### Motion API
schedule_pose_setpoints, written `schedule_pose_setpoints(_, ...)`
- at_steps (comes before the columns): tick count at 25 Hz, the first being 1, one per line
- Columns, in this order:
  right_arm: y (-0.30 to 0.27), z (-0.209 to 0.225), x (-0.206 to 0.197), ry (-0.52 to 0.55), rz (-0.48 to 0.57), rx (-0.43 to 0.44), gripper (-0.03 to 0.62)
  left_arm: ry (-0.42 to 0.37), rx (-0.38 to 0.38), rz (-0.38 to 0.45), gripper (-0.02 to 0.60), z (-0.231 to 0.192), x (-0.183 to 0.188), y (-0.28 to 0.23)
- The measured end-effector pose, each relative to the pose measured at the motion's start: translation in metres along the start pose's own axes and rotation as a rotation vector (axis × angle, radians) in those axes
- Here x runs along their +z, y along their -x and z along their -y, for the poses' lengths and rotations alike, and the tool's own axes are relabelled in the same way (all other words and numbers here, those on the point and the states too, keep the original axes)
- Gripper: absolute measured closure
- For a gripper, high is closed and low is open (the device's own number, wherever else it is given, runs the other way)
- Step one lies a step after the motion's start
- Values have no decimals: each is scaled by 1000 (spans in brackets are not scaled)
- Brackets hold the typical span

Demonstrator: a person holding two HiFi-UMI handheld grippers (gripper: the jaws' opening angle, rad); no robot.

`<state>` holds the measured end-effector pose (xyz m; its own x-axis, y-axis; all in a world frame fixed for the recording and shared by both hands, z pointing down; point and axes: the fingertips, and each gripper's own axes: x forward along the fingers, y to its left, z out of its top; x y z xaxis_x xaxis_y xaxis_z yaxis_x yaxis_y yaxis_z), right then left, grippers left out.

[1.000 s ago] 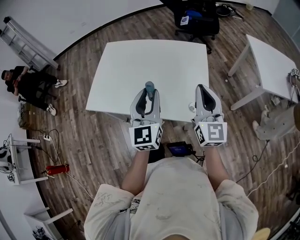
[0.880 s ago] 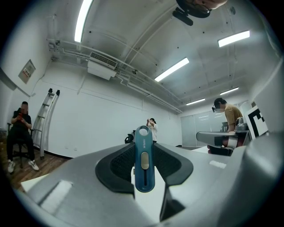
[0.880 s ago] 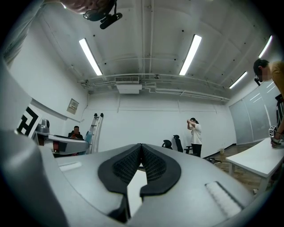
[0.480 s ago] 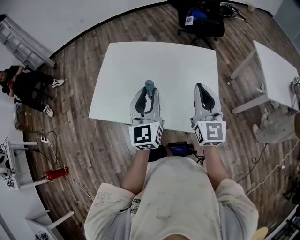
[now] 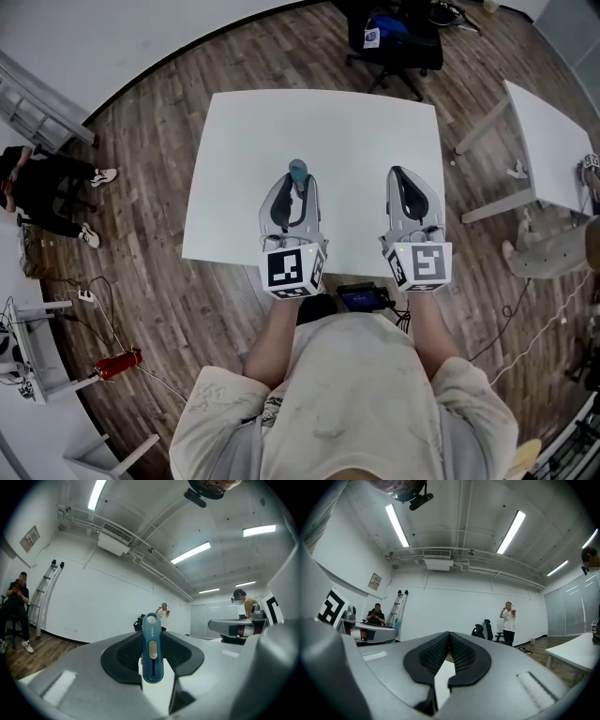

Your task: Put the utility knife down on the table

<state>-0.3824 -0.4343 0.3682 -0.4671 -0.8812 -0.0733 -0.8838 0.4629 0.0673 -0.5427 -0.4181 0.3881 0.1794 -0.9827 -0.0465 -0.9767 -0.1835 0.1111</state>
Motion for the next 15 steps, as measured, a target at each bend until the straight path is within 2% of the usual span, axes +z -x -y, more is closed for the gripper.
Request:
schedule_pose_setpoints(4, -27, -25, -30, 5, 3, -9, 589, -3, -17, 6, 434, -37, -24, -10)
schedule_pose_setpoints(9, -97, -55, -17, 25, 4, -16, 589, 4, -33, 6, 434, -103, -7, -51)
schedule_pose_setpoints(15, -109, -54, -29, 30, 4, -44, 589, 2, -62, 8, 434, -112, -15, -69)
